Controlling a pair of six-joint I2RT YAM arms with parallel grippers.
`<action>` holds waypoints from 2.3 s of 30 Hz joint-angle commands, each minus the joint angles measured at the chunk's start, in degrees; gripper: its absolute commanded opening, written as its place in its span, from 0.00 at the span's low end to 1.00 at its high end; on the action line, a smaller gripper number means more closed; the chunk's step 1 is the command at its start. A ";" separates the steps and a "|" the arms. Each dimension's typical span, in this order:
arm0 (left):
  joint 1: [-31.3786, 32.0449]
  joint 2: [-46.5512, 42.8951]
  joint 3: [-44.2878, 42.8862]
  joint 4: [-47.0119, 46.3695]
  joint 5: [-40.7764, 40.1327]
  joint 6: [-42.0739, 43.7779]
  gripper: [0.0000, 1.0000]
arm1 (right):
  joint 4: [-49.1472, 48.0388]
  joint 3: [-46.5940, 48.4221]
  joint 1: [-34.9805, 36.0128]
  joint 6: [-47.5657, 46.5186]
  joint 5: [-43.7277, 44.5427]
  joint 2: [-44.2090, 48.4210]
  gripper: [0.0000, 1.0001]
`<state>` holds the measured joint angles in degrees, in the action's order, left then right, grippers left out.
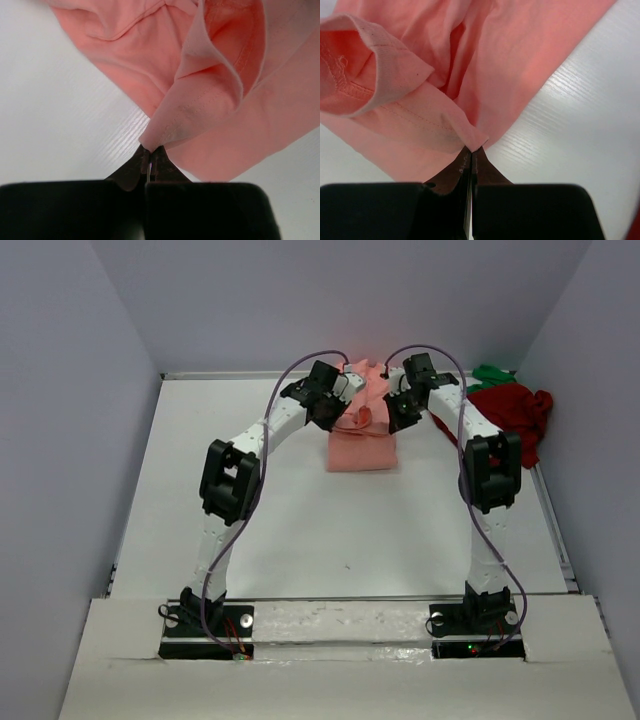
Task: Fold and stack the t-shirts
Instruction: Fold the tshirt
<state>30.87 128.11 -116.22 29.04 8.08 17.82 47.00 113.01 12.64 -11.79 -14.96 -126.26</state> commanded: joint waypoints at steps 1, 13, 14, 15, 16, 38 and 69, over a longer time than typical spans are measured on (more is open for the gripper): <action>-0.46 0.03 -2.52 0.67 -1.13 1.77 0.00 | -2.44 3.62 -0.60 -0.86 0.81 -1.27 0.00; -1.34 3.19 -4.18 -0.74 0.10 1.34 0.00 | -3.76 6.61 -0.60 -1.22 3.53 -4.70 0.00; -1.43 3.46 -4.45 -0.65 0.18 1.25 0.00 | -4.02 6.61 -0.60 -1.22 3.80 -4.70 0.00; -1.52 3.81 -4.80 -0.56 0.45 1.25 0.00 | -4.29 6.87 -0.60 -1.30 4.15 -4.87 0.00; -1.52 3.98 -5.06 -0.65 0.45 1.16 0.00 | -4.46 6.96 -0.60 -1.30 4.50 -4.96 0.00; -2.30 -0.22 0.73 -9.26 -4.99 0.98 0.55 | -4.55 7.05 -0.60 -2.71 8.02 -5.23 0.53; -19.18 -47.95 39.31 -4.08 -5.35 0.46 0.81 | 15.12 5.18 2.99 -13.86 -10.28 4.71 0.58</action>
<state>13.58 85.30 -79.33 25.30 2.33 17.06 56.51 112.36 13.15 -21.52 -27.05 -118.52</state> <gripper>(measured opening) 0.808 0.585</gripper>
